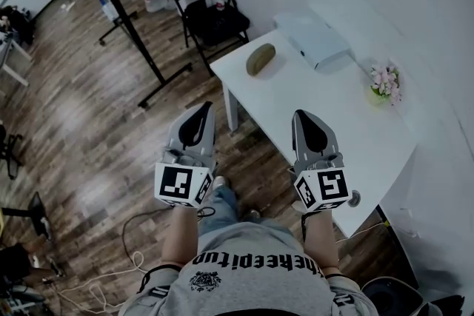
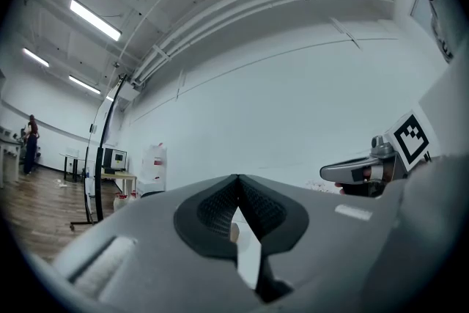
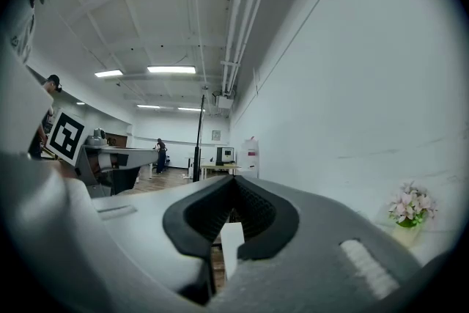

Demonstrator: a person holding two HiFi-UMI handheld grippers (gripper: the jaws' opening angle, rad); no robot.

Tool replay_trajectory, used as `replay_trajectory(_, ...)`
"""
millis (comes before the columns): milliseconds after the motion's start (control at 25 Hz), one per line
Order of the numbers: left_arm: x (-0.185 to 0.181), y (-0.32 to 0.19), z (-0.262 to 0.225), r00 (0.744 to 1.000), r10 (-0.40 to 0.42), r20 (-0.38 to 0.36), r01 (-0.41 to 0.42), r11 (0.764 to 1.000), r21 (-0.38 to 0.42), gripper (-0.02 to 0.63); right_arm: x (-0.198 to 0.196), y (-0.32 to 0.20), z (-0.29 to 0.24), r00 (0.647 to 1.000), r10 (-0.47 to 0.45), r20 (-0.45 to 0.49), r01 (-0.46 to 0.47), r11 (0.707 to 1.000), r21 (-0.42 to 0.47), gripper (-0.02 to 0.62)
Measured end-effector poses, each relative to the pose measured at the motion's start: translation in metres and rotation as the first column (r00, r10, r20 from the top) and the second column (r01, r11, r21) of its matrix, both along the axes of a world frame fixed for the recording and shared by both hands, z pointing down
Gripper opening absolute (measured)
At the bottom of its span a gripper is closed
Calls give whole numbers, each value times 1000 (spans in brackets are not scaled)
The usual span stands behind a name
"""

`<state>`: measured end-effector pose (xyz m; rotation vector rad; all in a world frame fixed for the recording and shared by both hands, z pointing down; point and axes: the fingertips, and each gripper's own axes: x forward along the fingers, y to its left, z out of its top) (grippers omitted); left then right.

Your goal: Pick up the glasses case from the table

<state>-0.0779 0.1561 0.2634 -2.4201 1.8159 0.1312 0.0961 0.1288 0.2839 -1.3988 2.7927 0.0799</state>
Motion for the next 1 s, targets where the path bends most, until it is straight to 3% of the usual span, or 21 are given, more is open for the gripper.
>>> replay_trajectory(1000,-81,-142,-4,986,165,-9,-165,986,4,18,-74,-113,-6,984,175,25,-175,985,5,3)
